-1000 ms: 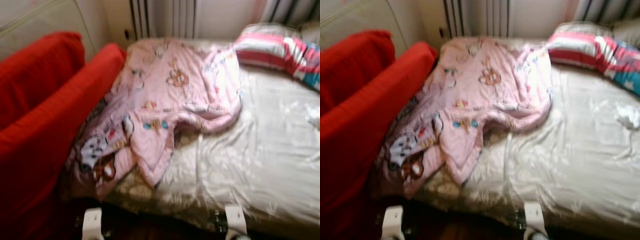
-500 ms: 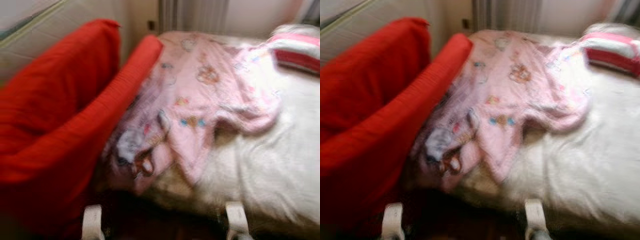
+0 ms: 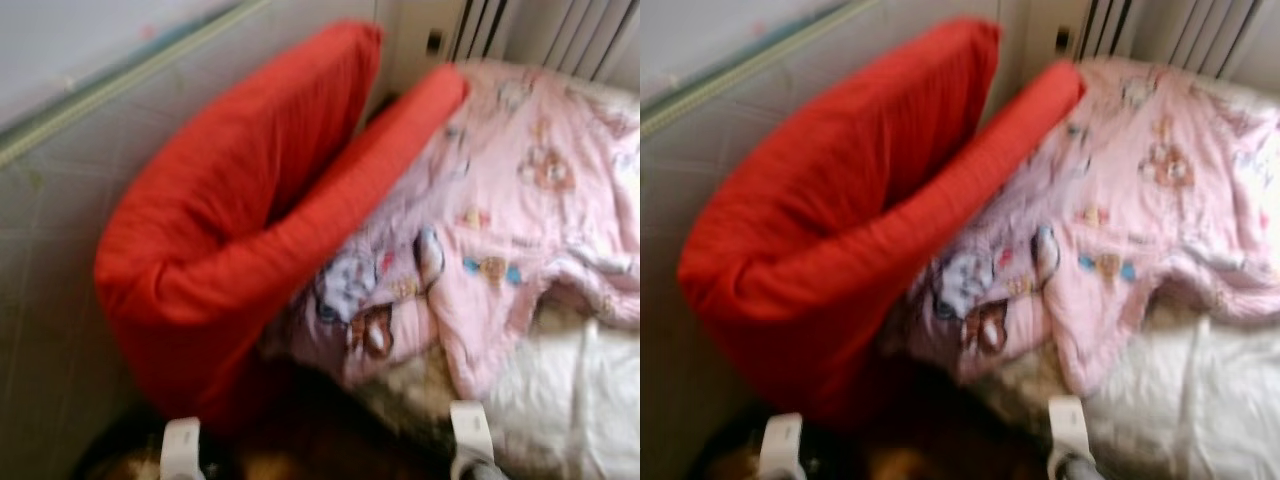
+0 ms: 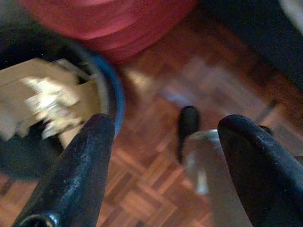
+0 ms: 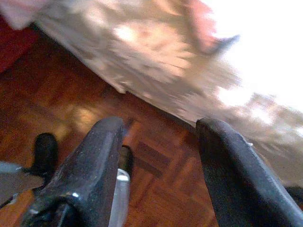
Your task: Clean up the room
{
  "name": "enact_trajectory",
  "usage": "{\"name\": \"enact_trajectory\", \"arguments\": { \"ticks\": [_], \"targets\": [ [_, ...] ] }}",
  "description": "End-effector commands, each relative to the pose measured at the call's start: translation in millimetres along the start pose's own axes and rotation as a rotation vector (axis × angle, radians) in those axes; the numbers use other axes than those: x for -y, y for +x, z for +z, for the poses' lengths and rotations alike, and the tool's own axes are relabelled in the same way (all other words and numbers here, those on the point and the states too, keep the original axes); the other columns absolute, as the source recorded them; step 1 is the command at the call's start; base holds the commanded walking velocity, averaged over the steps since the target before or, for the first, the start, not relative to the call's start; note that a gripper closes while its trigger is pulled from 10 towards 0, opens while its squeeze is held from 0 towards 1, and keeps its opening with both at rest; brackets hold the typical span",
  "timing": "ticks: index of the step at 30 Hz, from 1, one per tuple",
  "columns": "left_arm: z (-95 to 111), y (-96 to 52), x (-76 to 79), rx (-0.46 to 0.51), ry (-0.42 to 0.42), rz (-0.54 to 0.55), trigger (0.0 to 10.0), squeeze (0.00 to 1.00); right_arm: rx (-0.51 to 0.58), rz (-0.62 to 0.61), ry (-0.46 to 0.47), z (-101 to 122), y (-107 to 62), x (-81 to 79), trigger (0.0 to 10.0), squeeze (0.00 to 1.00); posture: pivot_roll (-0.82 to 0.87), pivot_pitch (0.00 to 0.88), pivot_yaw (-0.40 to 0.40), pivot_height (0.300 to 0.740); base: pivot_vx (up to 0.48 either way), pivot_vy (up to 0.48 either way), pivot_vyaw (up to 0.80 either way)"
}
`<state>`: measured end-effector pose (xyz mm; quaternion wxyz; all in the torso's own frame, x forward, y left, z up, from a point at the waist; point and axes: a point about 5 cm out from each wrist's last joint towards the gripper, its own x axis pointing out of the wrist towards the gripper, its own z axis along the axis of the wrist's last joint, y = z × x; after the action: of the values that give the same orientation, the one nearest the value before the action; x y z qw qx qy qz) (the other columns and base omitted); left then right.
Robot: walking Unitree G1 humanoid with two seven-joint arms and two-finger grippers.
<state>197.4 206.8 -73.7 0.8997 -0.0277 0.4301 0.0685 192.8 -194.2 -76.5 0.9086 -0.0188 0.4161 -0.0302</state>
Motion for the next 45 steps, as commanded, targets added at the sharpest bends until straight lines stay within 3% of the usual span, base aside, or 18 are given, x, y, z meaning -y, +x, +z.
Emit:
{"name": "enact_trajectory", "arguments": {
  "ticks": [1, 16, 24, 45],
  "targets": [
    [-10, -2.1, -3.9, -0.036, 0.019, 0.0, 10.0, 0.0, -0.017, -0.007, 0.035, -6, -1.0, -2.8, 10.0, 0.0, -0.05, 0.127, -0.006, 0.74, 0.0, 0.0, 0.0],
    [-7, -1.4, -1.2, -0.023, 0.036, -0.012, 10.0, 0.0, -0.032, -0.072, 0.115, -6, -0.9, 5.3, 10.0, 0.0, -0.05, 0.143, -0.008, 0.74, 0.0, 0.0, -0.09],
    [-5, -0.8, 0.8, -0.012, 0.034, -0.015, 10.0, 0.0, -0.033, -0.083, 0.131, -4, -0.4, 5.2, 10.0, 0.0, -0.05, 0.147, -0.01, 0.74, 0.252, 0.0, -0.65],
    [-3, -0.7, 0.9, -0.004, 0.037, -0.017, 10.0, 0.0, 0.022, -0.092, 0.155, 9, 2.1, 5.8, 10.0, 0.0, -0.04, 0.151, -0.009, 0.74, 0.212, 0.0, 0.0]
  ]
}}
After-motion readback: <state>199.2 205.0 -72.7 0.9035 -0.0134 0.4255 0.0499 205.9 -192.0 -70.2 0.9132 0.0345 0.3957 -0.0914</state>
